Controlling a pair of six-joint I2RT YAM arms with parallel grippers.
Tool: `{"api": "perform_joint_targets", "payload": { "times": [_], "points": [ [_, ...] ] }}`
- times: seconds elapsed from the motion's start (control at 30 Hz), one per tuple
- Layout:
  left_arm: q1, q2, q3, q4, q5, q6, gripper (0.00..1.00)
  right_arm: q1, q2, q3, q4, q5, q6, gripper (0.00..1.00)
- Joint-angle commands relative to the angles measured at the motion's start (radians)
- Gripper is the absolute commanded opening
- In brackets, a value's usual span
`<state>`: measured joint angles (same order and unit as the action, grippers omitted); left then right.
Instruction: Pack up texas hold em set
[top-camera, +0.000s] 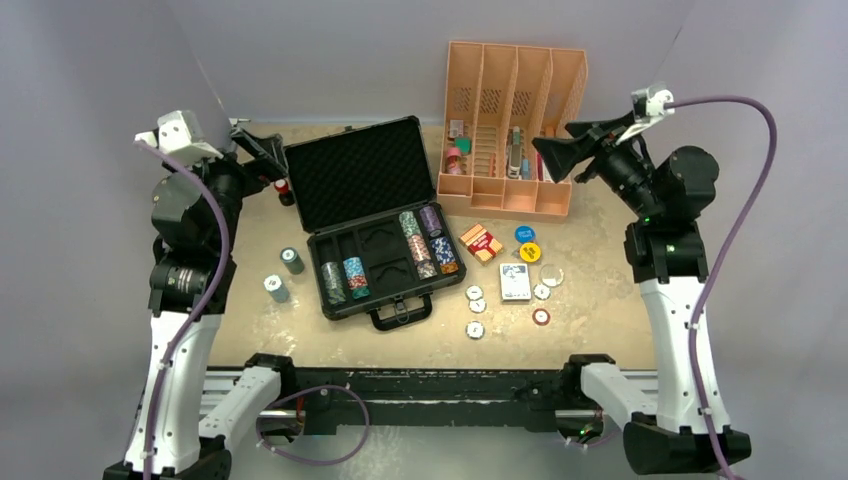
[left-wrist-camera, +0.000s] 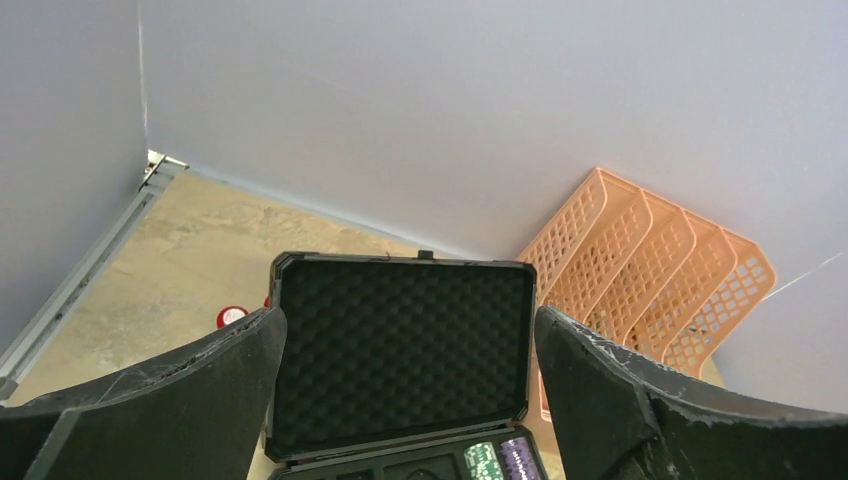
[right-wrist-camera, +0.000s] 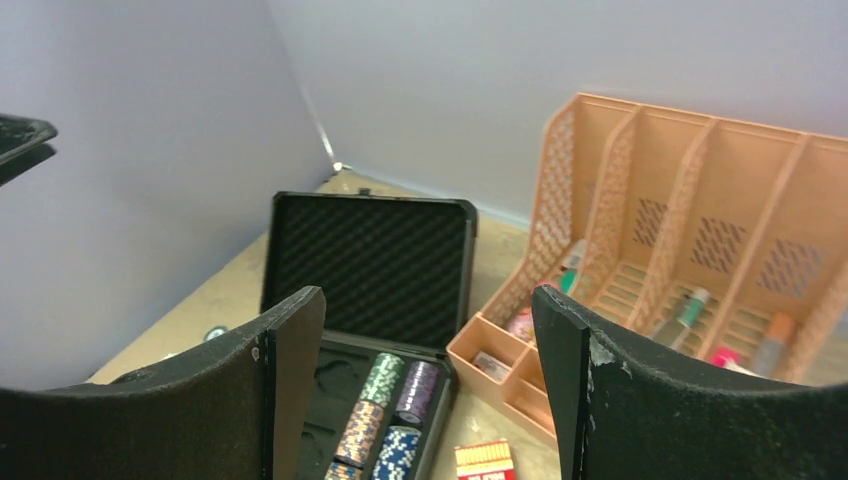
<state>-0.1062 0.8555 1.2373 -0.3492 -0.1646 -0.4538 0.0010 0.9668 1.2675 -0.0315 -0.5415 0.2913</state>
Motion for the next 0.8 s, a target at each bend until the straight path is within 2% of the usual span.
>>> {"api": "perform_joint_targets", "payload": {
  "times": [0.0, 0.2, 0.43, 0.6, 0.77],
  "points": [
    [0.011, -0.056, -0.016, 0.071, 0.029, -0.004, 0.93, 0.056, 0.043, -0.008, 0.152, -0.133, 0.029, 0.78],
    [0.013, -0.106, -0.044, 0.086, 0.035, 0.010, 0.93, 0.224, 0.127, -0.035, 0.210, -0.061, 0.038, 0.81],
    [0.014, -0.150, -0.048, 0.055, 0.010, 0.048, 0.94, 0.470, 0.287, -0.080, 0.284, 0.121, 0.029, 0.83],
    [0.014, -0.124, 0.030, -0.076, -0.082, 0.048, 0.96, 0.652, 0.464, -0.009, 0.289, 0.301, -0.004, 0.82],
    [0.014, -0.098, 0.123, -0.148, -0.136, 0.038, 0.97, 0.863, 0.651, 0.102, 0.299, 0.439, -0.027, 0.76]
  ]
}}
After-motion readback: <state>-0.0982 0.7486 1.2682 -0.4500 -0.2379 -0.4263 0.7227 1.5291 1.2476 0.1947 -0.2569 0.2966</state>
